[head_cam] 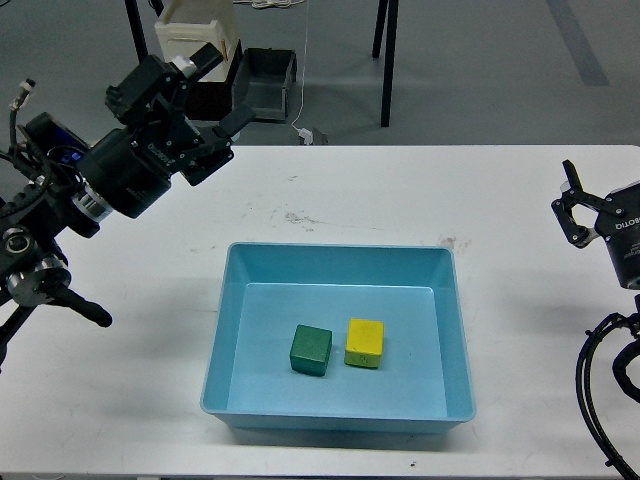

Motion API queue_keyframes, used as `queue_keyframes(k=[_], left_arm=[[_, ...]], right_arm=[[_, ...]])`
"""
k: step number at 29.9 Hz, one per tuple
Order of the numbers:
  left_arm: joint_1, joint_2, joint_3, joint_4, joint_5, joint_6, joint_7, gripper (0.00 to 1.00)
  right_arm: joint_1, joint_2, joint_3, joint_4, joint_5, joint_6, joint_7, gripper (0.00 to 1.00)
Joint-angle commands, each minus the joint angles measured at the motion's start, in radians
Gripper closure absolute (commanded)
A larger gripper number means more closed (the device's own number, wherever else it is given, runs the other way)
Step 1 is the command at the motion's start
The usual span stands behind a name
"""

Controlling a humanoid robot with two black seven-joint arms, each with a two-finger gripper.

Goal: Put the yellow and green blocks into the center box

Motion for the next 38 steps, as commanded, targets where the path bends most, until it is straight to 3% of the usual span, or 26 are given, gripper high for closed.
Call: queue_keyframes(k=[1,7,16,20,29,38], left_arm=[[0.093,0.003,-0.006,-0.001,-0.316,0.025,0.000,0.00],[0.228,0.036,-0.015,-0.044,-0.706,0.035,0.000,0.00],[0.349,0.058,-0.015,-0.103,-1.208,0.061,0.000,0.00],[0.386,0.059,-0.009,-0.128,-1.265,0.063,0.000,0.00],[0.472,0.056,-0.007,-0.194,-1.325,0.011,0.000,0.00],[0.511,0.055,-0.013,-0.196,-1.326,0.011,0.000,0.00]], right_arm=[[-0.056,0.042,0.022,0.001,0.168,0.073,-0.015,0.00],[-0.144,0.091,0.046,0.004,0.314,0.130,-0.075,0.00],[-0.286,0.146,0.049,0.001,0.446,0.191,-0.077,0.00],[-0.311,0.148,0.039,-0.004,0.459,0.250,-0.077,0.00],[-0.320,0.152,0.036,-0.005,0.475,0.250,-0.075,0.00],[-0.329,0.152,0.034,-0.028,0.474,0.253,-0.072,0.00]])
